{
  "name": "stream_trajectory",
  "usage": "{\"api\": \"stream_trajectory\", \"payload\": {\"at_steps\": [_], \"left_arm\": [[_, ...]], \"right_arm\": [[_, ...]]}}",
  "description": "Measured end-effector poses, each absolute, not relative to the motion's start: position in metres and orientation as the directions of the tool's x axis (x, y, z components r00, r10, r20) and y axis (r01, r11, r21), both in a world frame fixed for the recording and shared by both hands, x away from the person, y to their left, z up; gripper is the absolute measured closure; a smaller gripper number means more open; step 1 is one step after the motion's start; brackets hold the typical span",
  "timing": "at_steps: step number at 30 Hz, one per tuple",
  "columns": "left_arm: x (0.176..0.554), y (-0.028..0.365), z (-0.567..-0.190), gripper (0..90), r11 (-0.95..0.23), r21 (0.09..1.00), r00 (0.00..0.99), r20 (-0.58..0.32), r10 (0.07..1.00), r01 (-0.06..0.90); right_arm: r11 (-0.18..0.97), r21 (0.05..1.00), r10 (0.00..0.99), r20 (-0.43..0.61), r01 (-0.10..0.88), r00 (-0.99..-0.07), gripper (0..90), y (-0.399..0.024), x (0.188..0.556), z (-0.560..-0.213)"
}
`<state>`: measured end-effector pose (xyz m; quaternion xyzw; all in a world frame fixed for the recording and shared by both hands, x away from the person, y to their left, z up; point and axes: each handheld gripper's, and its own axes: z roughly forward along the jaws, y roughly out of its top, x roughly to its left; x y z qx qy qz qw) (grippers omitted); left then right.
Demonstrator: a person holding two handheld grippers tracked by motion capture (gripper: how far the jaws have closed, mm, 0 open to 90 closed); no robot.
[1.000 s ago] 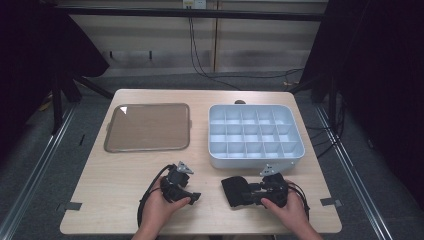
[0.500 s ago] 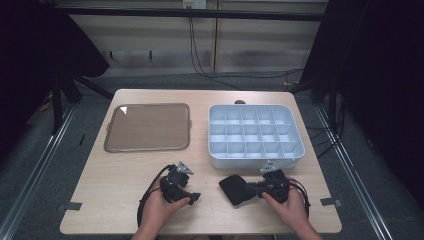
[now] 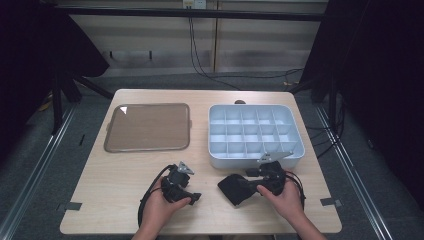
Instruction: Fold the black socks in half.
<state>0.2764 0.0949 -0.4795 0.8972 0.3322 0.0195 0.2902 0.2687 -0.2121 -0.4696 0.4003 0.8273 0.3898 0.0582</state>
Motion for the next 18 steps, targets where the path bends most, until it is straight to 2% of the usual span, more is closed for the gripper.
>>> {"api": "stream_trajectory", "payload": {"at_steps": [3,5,11,18], "left_arm": [[0.276,0.096,-0.479,35.2,-0.608,0.538,0.778,-0.158,0.608,0.584],[0.276,0.097,-0.478,35.3,-0.604,0.539,0.776,-0.159,0.611,0.587],[0.276,0.097,-0.48,35.0,-0.607,0.539,0.777,-0.154,0.611,0.584],[0.275,0.097,-0.479,35.0,-0.612,0.537,0.78,-0.15,0.608,0.58]], "right_arm": [[0.39,0.668,0.717,0.211,0.633,-0.665,48.4,-0.208,0.274,-0.481],[0.365,0.664,0.713,0.252,0.653,-0.655,47.3,-0.209,0.276,-0.491],[0.371,0.657,0.706,0.26,0.657,-0.658,48.7,-0.207,0.275,-0.497],[0.352,0.634,0.698,0.313,0.689,-0.645,59.0,-0.207,0.275,-0.498]]}}
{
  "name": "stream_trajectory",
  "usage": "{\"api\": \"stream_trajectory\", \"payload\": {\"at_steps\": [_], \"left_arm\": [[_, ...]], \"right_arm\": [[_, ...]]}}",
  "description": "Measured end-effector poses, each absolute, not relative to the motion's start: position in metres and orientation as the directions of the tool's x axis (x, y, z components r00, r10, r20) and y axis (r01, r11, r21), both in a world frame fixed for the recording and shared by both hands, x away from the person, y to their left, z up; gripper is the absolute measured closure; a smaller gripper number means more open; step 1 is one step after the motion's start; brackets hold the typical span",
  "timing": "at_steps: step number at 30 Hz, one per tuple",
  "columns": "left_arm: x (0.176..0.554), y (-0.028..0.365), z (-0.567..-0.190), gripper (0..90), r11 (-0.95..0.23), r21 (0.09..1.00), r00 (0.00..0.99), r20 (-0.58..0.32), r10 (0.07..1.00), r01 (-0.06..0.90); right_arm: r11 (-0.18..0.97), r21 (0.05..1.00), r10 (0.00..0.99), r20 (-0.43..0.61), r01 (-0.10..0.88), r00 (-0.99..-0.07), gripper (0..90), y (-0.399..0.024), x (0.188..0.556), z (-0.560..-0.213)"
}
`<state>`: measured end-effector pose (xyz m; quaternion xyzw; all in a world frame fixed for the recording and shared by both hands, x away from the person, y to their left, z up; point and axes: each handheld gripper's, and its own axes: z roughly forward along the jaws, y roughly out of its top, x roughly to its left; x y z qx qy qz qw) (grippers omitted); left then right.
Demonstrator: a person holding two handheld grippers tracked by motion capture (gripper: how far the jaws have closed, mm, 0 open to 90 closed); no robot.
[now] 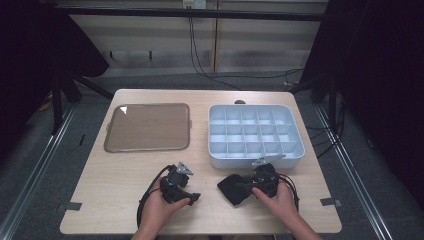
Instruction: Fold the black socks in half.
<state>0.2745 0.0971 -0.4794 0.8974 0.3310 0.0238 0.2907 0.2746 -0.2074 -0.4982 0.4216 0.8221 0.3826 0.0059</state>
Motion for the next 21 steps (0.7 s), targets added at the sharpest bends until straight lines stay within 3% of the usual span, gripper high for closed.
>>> {"api": "stream_trajectory", "payload": {"at_steps": [8,21], "left_arm": [[0.276,0.099,-0.479,34.7,-0.611,0.546,0.779,-0.131,0.613,0.573],[0.279,0.105,-0.484,27.5,-0.609,0.58,0.783,-0.082,0.617,0.541]], "right_arm": [[0.375,0.623,0.691,0.306,0.686,-0.655,71.0,-0.205,0.272,-0.492],[0.373,0.632,0.71,0.278,0.68,-0.648,72.0,-0.212,0.268,-0.465]]}}
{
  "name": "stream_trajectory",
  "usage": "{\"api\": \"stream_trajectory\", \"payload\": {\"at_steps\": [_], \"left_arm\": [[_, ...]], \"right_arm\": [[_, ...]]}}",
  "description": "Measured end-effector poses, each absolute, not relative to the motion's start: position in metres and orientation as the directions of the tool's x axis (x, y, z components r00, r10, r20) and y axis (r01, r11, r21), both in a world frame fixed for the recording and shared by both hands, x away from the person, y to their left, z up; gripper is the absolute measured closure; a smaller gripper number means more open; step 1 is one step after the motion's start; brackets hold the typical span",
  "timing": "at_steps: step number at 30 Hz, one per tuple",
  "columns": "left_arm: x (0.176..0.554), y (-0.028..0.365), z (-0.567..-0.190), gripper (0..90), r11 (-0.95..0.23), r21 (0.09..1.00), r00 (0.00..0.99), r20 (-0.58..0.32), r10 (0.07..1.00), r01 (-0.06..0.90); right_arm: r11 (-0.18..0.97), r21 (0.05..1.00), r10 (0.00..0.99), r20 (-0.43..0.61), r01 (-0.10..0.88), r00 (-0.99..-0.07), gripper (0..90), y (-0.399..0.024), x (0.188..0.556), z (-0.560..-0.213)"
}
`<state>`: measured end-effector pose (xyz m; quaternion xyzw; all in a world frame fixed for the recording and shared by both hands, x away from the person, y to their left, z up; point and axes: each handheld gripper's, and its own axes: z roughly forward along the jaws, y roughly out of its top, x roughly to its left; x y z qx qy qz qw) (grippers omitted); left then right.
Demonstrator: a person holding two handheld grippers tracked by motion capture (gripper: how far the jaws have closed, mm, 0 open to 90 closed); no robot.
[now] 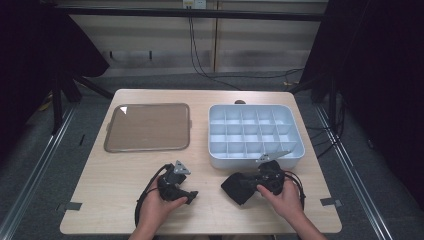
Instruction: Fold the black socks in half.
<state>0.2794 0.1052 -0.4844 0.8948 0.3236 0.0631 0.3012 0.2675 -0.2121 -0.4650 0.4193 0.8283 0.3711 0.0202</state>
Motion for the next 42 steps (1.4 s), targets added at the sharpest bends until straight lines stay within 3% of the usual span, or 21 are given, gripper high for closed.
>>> {"api": "stream_trajectory", "payload": {"at_steps": [21,42], "left_arm": [[0.283,0.114,-0.495,19.7,-0.619,0.61,0.791,-0.021,0.611,0.494],[0.278,0.119,-0.502,9.9,-0.594,0.66,0.802,-0.02,0.597,0.459]], "right_arm": [[0.394,0.62,0.744,0.218,0.678,-0.632,71.9,-0.244,0.27,-0.422],[0.415,0.603,0.761,0.18,0.681,-0.623,71.8,-0.261,0.274,-0.382]]}}
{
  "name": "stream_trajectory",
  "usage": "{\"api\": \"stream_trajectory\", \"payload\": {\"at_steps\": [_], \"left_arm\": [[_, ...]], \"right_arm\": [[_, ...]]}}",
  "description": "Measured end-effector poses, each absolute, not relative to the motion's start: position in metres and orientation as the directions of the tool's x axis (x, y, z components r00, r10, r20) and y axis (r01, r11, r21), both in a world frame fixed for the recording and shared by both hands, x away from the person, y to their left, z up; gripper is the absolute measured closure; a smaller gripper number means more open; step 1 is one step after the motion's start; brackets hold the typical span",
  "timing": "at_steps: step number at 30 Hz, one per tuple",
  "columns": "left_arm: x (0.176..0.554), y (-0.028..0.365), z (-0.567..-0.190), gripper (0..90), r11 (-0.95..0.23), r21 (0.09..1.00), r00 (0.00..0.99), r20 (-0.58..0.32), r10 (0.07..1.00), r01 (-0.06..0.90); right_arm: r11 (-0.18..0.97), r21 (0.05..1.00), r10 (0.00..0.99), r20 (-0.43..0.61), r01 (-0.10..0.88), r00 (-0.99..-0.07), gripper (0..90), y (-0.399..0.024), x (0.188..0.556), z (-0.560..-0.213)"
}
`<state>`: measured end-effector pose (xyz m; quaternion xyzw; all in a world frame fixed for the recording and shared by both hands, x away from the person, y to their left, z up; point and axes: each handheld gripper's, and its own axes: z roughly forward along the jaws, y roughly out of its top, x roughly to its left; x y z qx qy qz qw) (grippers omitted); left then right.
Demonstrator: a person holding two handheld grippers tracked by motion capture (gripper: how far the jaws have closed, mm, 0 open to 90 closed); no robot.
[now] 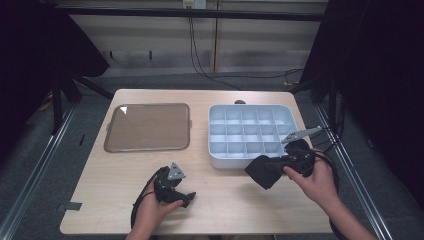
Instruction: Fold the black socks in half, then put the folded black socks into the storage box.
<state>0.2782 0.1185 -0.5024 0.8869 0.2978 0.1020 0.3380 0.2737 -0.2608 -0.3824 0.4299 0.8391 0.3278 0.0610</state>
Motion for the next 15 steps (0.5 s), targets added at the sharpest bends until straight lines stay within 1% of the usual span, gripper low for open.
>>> {"api": "stream_trajectory", "payload": {"at_steps": [6,15], "left_arm": [[0.278,0.118,-0.506,4.1,-0.585,0.676,0.807,-0.024,0.591,0.448],[0.277,0.119,-0.509,0.3,-0.576,0.688,0.804,-0.018,0.594,0.441]], "right_arm": [[0.407,0.606,0.768,0.178,0.683,-0.615,71.8,-0.266,0.278,-0.373],[0.397,0.612,0.783,0.164,0.684,-0.6,71.7,-0.275,0.285,-0.364]]}}
